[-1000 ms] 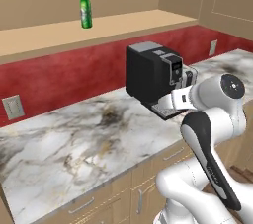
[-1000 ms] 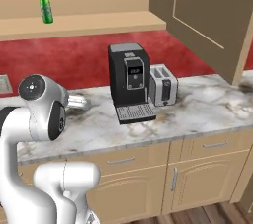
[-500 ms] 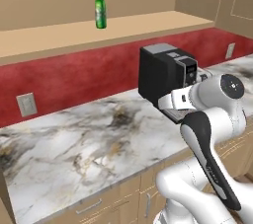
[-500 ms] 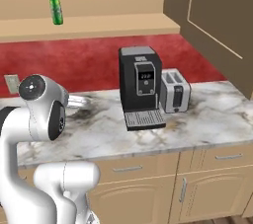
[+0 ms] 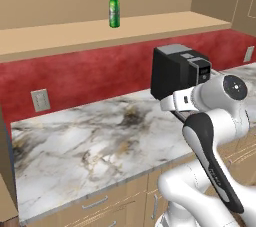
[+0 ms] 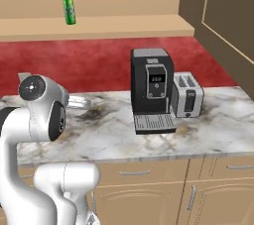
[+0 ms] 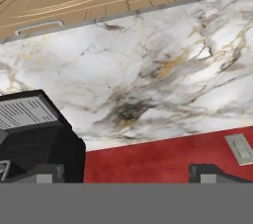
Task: Open the cabinet directly in front. Then move the beer and the cup to the dining counter with the jar on it.
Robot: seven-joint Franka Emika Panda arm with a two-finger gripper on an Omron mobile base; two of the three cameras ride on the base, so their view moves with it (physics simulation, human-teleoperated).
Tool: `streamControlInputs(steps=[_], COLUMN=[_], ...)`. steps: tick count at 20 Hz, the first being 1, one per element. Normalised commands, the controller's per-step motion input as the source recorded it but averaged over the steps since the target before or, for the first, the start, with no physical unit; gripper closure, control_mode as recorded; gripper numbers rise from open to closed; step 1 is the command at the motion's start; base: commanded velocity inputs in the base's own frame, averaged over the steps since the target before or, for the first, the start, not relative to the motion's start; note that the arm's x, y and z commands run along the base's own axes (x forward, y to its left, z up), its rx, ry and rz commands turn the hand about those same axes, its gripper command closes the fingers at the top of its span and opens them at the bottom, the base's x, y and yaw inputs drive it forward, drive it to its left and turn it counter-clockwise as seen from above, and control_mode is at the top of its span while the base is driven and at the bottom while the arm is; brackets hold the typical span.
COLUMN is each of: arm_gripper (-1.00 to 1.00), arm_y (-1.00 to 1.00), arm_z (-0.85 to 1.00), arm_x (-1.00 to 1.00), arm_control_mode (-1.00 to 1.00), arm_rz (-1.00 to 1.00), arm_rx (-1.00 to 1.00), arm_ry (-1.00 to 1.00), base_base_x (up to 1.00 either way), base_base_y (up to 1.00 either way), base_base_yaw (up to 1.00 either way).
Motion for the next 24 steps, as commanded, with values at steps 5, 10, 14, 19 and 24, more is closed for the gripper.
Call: streamControlInputs(steps=[5, 10, 14, 19, 24], arm_gripper=[-1.0, -1.0, -1.0, -1.0, -1.0], arm_y=[0.0, 0.0, 0.0, 0.0, 0.0], arm_z=[0.0, 0.0, 0.01, 0.16, 0.35], arm_x=[0.01, 0.0, 0.0, 0.0, 0.0], arm_control_mode=[-1.0, -1.0, -1.0, -1.0, -1.0], arm_rz=[0.16, 0.19, 0.11, 0.0, 0.0], arm_rx=[0.0, 0.0, 0.0, 0.0, 0.0], arm_ry=[-0.14, -0.18, -0.11, -0.03, -0.09], base_base_x=[0.01, 0.0, 0.0, 0.0, 0.0], base_base_y=[0.0, 0.0, 0.0, 0.0, 0.0], base_base_yaw=[0.04, 0.0, 0.0, 0.0, 0.0])
